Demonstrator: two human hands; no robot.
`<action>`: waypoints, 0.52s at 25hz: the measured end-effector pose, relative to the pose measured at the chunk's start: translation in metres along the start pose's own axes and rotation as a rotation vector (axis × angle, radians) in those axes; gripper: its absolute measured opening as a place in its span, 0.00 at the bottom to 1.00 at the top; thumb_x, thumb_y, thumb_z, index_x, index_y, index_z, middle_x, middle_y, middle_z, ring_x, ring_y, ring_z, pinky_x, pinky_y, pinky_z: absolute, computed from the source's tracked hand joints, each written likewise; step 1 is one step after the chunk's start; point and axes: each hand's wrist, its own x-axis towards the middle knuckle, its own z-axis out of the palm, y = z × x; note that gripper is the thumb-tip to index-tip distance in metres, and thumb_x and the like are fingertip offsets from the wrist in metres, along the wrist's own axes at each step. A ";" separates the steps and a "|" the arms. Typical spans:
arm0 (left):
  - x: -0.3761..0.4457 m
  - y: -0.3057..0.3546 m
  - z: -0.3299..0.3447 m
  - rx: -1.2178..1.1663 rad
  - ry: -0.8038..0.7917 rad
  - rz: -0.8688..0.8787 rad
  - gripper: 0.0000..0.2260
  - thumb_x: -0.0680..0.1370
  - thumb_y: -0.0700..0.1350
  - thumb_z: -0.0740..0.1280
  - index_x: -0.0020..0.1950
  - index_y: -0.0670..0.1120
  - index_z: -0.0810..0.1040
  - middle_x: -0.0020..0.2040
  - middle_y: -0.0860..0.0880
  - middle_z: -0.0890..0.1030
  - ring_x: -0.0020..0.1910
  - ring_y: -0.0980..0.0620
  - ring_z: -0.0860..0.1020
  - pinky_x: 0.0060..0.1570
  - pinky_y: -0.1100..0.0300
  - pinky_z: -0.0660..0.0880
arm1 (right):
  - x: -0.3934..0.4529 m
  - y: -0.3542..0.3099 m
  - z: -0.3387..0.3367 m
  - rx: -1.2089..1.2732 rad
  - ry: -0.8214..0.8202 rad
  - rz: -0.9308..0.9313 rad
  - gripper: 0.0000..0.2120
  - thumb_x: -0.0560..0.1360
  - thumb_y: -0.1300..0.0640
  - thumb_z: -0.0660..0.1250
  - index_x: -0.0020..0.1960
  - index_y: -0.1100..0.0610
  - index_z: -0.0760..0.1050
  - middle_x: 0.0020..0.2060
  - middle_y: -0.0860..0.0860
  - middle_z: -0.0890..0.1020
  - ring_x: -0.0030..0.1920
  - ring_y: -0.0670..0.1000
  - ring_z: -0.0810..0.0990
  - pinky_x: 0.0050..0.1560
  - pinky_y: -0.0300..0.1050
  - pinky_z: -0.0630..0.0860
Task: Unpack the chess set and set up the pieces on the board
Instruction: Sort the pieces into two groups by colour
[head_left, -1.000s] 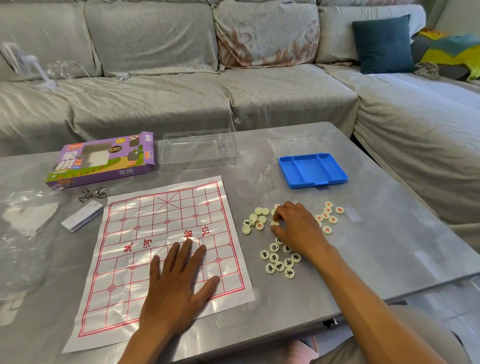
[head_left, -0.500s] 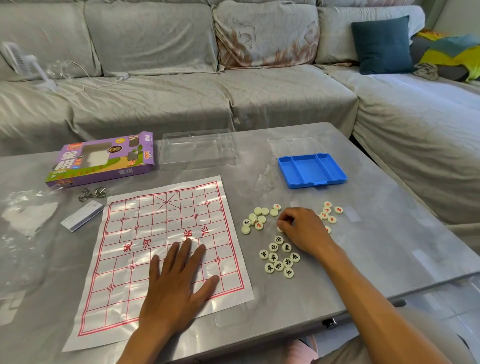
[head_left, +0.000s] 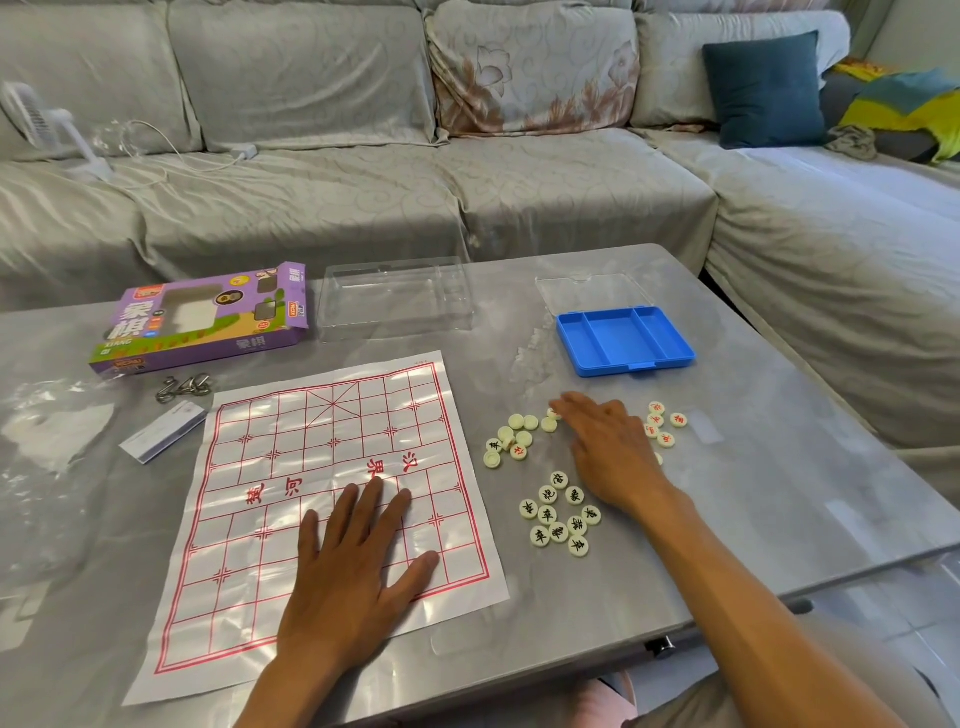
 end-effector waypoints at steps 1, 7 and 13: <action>0.000 -0.001 0.000 0.001 -0.002 0.000 0.34 0.73 0.74 0.41 0.76 0.61 0.57 0.78 0.54 0.50 0.77 0.48 0.49 0.73 0.39 0.44 | 0.000 -0.004 0.002 -0.035 -0.029 -0.053 0.24 0.80 0.59 0.57 0.74 0.46 0.60 0.74 0.45 0.62 0.67 0.54 0.66 0.62 0.51 0.67; -0.001 0.000 0.000 -0.004 -0.006 -0.010 0.34 0.73 0.75 0.40 0.76 0.62 0.54 0.78 0.55 0.48 0.77 0.49 0.46 0.73 0.39 0.43 | 0.006 0.002 0.000 0.066 0.119 0.071 0.08 0.79 0.54 0.60 0.52 0.49 0.78 0.53 0.47 0.80 0.52 0.50 0.71 0.51 0.45 0.69; 0.000 0.000 -0.001 -0.007 -0.001 0.001 0.34 0.74 0.74 0.40 0.76 0.61 0.57 0.78 0.54 0.50 0.77 0.48 0.49 0.73 0.38 0.45 | 0.001 0.012 -0.003 -0.183 0.178 0.338 0.10 0.75 0.52 0.60 0.47 0.53 0.79 0.47 0.51 0.81 0.51 0.56 0.73 0.54 0.53 0.70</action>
